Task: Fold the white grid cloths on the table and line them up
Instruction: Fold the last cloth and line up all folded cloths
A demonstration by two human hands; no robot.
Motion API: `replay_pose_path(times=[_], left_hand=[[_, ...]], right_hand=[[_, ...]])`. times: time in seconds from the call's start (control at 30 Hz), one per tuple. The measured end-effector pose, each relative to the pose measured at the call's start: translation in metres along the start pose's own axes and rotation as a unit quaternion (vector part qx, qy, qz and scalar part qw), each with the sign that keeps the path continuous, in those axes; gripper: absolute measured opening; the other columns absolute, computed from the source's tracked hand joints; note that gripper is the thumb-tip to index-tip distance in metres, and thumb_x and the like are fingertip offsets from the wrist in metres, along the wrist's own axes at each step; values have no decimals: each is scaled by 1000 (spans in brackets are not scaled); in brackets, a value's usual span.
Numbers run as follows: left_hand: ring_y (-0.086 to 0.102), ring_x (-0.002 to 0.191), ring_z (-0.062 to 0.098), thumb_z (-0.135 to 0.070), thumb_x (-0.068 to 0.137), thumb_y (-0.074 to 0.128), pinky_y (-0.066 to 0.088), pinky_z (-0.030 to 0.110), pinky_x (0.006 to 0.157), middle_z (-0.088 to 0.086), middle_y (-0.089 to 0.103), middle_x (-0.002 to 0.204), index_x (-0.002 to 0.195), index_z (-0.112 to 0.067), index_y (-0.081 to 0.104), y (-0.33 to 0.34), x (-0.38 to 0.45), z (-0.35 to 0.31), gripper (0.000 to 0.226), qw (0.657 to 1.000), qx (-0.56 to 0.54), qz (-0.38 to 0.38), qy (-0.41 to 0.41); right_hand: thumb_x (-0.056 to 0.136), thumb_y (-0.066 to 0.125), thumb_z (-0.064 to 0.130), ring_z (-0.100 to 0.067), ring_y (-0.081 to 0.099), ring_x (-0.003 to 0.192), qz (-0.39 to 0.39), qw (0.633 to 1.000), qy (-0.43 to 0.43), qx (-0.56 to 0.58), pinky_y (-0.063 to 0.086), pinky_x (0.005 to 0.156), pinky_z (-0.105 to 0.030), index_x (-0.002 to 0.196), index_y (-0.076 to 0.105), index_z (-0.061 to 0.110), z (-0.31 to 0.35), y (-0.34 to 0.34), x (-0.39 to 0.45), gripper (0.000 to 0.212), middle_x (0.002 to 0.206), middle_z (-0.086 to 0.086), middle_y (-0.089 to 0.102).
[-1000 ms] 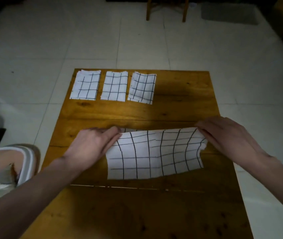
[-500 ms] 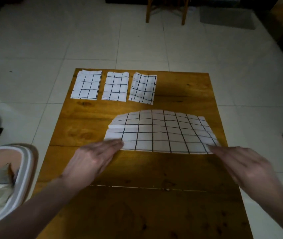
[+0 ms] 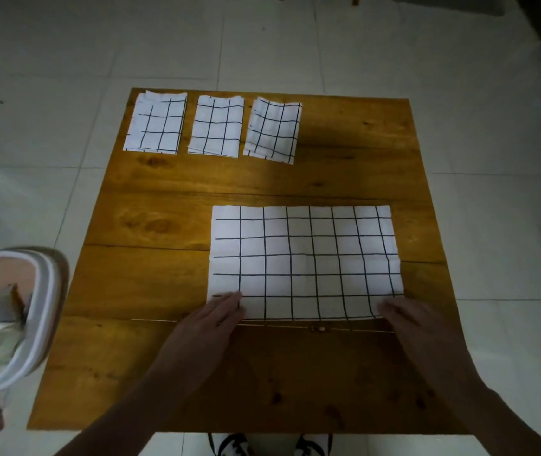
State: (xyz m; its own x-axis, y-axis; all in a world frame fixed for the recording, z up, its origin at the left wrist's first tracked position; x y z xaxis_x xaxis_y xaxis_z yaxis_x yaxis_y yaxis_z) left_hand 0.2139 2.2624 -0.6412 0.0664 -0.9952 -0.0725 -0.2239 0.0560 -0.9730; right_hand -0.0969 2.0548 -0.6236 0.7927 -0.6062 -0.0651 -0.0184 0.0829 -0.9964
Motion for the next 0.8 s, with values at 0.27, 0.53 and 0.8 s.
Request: replay_pose_path(times=[0.27,0.53,0.8], left_hand=[[18,160,29,-43,108,36,20,46,126,15,20,172,163,-6,29,13,-16,-40,67,998,-9,-44,-39],[11,162,25,-57,106,37,28,48,127,11,13,174,165,-7,19,34,-5,-101,80,996,-78,-29,-31],[11,162,25,-58,109,23,24,47,126,12,15,174,165,-5,20,47,-3,-95,76,997,-58,-16,-45]], right_hand=[[109,24,44,-33,54,138,-27,996,76,33,47,110,-50,149,52,10,48,4,-6,60,151,-15,54],[107,22,67,-19,12,160,24,994,-57,86,18,125,-45,165,20,13,150,24,5,79,173,-5,16],[106,21,70,-15,1,161,78,993,-41,82,9,128,-44,166,10,16,148,47,8,82,175,-2,5]])
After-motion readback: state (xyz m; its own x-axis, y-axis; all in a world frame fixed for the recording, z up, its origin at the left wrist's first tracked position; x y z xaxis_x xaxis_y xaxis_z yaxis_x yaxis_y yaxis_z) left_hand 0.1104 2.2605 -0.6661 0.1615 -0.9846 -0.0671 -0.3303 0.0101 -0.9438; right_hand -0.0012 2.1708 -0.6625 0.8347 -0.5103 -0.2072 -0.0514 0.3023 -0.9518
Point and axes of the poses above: each hand's wrist, its own x-axis towards the middle knuckle, its own y-axis out of the palm, z = x × y, the point moved 4 cm from there along x, towards the middle knuckle
